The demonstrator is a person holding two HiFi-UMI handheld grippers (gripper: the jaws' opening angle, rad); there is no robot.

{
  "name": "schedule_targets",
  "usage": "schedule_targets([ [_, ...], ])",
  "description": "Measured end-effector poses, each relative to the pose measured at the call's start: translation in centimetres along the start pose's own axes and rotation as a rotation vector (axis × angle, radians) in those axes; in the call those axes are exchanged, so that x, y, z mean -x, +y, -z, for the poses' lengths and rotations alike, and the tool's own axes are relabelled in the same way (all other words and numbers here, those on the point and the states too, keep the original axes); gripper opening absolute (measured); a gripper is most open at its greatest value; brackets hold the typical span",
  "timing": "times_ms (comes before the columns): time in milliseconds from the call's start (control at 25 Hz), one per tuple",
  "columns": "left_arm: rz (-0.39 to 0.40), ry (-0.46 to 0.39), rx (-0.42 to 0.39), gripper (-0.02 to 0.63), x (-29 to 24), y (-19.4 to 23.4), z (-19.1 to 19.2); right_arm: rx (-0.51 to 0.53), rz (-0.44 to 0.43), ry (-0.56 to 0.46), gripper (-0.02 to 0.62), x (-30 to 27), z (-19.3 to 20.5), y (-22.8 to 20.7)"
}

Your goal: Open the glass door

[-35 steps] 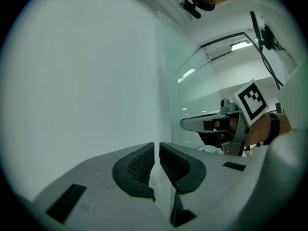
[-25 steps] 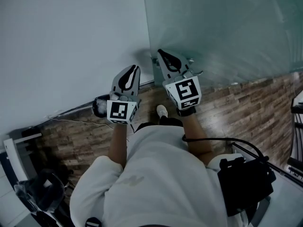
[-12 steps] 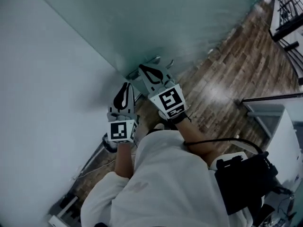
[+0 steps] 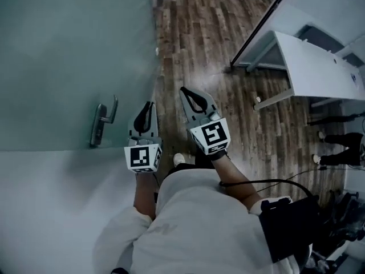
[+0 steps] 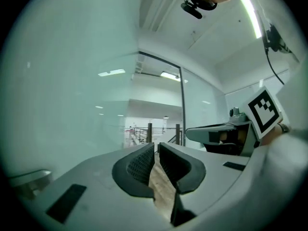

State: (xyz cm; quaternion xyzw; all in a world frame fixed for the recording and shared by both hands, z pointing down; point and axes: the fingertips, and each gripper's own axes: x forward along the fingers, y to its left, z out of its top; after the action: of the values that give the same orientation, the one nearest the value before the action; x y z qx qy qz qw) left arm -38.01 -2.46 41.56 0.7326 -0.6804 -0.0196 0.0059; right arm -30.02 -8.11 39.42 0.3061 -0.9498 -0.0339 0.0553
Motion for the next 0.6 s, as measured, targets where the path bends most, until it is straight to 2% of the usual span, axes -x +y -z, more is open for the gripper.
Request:
schedule_targets([
  [120,0.108,-0.052,-0.020,0.035,-3.9,-6.3,-2.4,0.015,0.101,-0.005,0.002,3.9,-1.1,-5.7],
  [280,0.200,-0.070,-0.044,0.035,-6.7,-14.8,-3.7,0.022,0.145,-0.035,0.002,9.2,-2.1,-10.6],
  [440,0.224,-0.075,-0.050,0.035,-7.9,-20.3,-3.8,0.013,0.162,-0.058,0.003,12.6,-2.2,-13.8],
  [600,0.223,-0.040,-0.048,0.035,-8.5,-25.1,-2.6,0.009,0.158,-0.072,0.002,15.9,-2.0,-17.0],
])
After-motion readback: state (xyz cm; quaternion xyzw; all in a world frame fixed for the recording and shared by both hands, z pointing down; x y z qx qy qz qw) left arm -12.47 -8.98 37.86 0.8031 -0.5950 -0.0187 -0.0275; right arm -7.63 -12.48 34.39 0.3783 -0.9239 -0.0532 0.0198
